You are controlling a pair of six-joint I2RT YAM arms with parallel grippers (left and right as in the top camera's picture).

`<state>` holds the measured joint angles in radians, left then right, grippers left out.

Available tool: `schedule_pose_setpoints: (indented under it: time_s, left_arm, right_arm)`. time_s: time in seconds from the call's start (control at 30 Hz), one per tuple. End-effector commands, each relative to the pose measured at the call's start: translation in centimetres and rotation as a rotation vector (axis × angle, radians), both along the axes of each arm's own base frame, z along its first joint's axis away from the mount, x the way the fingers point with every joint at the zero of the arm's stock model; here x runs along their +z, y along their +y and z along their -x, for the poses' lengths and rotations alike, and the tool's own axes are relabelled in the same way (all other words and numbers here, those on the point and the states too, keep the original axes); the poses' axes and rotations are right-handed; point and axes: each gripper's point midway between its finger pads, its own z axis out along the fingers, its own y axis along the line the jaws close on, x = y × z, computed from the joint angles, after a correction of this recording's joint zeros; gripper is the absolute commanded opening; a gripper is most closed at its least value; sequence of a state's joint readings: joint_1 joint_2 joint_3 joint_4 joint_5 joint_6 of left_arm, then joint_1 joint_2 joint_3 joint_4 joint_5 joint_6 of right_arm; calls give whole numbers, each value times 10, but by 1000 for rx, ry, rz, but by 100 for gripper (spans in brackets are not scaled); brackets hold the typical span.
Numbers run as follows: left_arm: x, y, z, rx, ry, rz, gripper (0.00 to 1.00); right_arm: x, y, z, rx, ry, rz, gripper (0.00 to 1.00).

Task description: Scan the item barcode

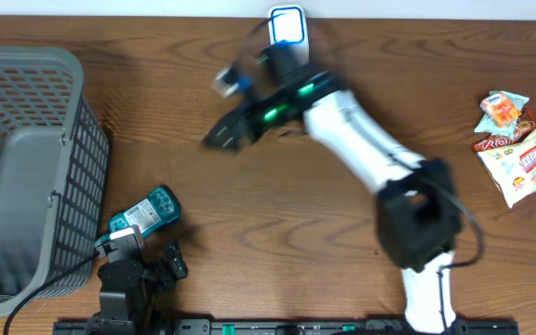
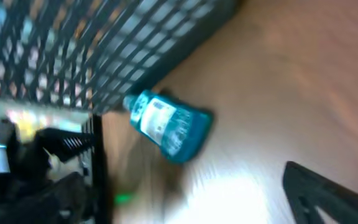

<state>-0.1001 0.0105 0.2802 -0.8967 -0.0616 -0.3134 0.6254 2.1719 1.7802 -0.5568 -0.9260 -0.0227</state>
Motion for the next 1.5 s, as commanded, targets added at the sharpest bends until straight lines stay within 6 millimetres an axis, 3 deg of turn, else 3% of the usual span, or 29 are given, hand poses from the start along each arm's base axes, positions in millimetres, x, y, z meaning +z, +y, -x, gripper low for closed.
schedule_pose_setpoints:
  time_s: [0.0, 0.1, 0.23, 0.43, 0.67, 0.77, 0.83, 0.93, 0.97, 1.17, 1.37, 1.47]
  left_arm:
    - [-7, 0, 5, -12, 33, -12, 98]
    - [-7, 0, 5, -12, 33, -12, 98]
    - [-7, 0, 5, -12, 33, -12, 98]
    - [-7, 0, 5, -12, 33, -12, 98]
    - [-7, 0, 5, -12, 33, -12, 98]
    - [-7, 0, 5, -12, 33, -12, 98]
    - [-7, 0, 5, -12, 33, -12, 98]
    - [-7, 0, 5, -12, 33, -12, 98]
    - [-7, 0, 5, -12, 33, -12, 98]
    - [-7, 0, 5, -12, 33, -12, 98]
    - [-9, 1, 7, -37, 45, -46, 98]
    - [-8, 1, 6, -37, 44, -46, 98]
  right_arm:
    - [-20, 34, 29, 154, -108, -51, 99]
    - [-34, 65, 48, 234, -186, -103, 99]
    - [-53, 82, 64, 275, -191, -110, 99]
    - [-93, 83, 61, 342, -425, 6, 99]
    - [-103, 74, 66, 469, -565, 9, 99]
    - [-110, 69, 56, 440, -583, 68, 99]
    - [-121, 57, 33, 347, -594, 192, 99]
    - [-130, 23, -6, 173, -581, 403, 99]
    - [-129, 13, -11, 153, -563, 430, 99]
    - [-79, -36, -13, 99, -440, 456, 99]
    - [17, -74, -25, -80, -420, 371, 99]
    - [53, -95, -23, -157, -408, 356, 99]
